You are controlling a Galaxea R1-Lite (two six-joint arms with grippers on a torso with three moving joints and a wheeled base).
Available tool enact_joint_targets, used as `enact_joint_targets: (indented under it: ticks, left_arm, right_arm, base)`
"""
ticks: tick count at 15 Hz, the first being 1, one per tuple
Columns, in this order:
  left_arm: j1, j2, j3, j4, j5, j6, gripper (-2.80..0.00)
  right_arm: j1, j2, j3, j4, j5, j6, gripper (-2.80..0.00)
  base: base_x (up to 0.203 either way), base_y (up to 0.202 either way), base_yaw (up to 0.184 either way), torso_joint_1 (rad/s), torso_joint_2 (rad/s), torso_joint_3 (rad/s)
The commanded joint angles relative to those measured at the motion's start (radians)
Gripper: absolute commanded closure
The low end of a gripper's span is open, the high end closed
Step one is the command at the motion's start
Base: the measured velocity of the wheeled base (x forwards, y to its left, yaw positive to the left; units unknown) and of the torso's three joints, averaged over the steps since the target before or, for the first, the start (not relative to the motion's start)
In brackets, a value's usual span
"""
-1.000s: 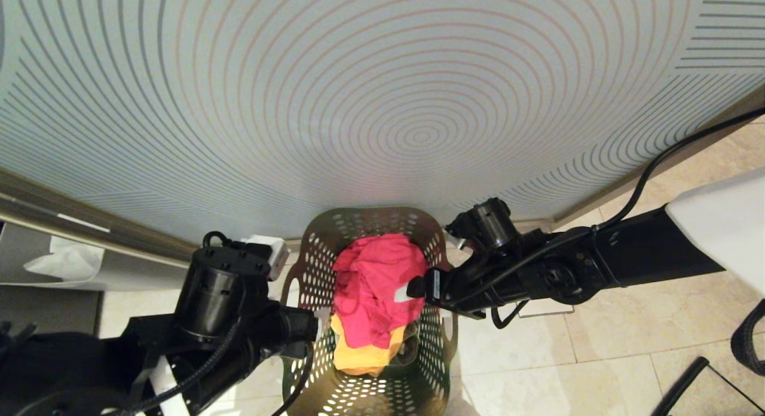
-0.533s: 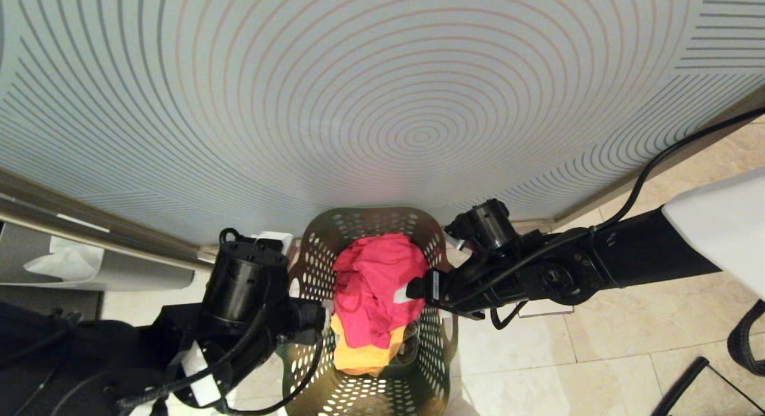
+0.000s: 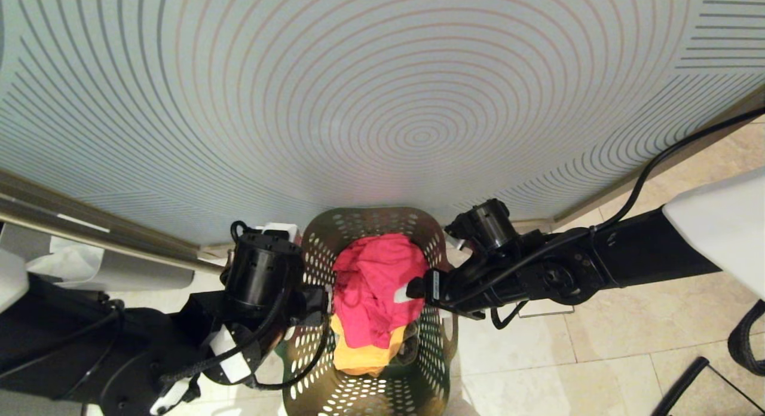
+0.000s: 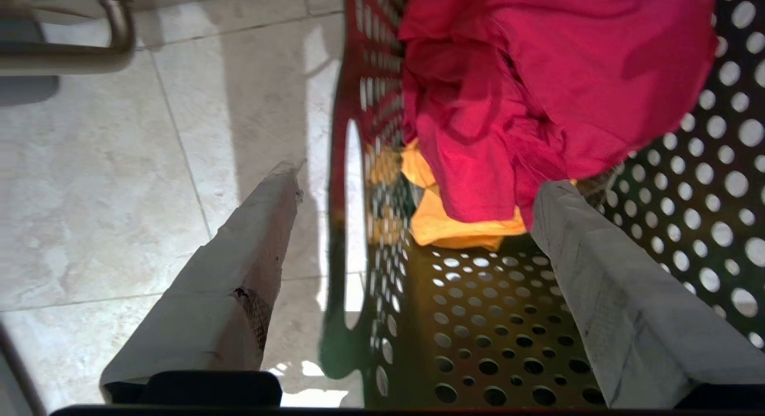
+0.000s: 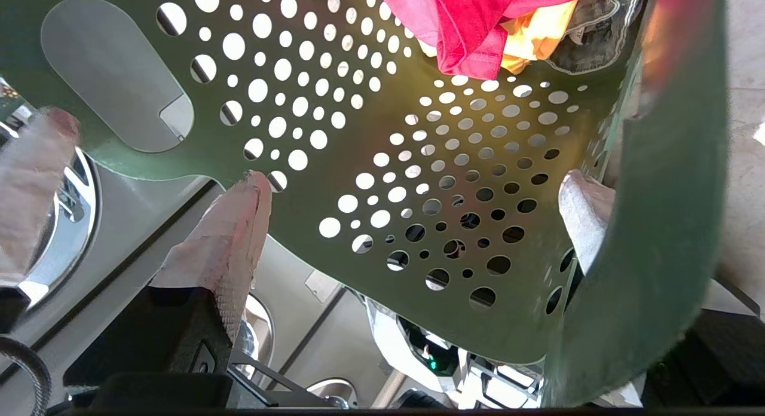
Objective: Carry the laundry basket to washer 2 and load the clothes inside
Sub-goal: Pick up the clothes basket and put it beside the washing machine
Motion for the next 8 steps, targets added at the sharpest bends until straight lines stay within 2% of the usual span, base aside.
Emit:
enact_joint_targets:
  ticks: [1,5,8]
  left_arm:
    - [0.004,-0.007,0.004,-0.003,0.013,0.010,-2.80]
    - [0.050,-0.007,0.002,-0.003,0.017,0.028,-2.80]
    - [0.096,0.007,0.011,-0.004,-0.009,0.034,-2.80]
  right_arm:
    - [0.000,0.000,-0.002,-0.001,0.002,0.004,-2.80]
    - [0.000,-0.002,0.002,-0.001,0.002,0.004,-2.80]
    - [0.000,-0.002,0.001,-0.001,0.002,0.004,-2.80]
  base:
    - [0.000,0.000,0.000,0.000,0.00,0.000]
    - [0.000,0.000,0.000,0.000,0.00,0.000]
    - [0.000,0.000,0.000,0.000,0.00,0.000]
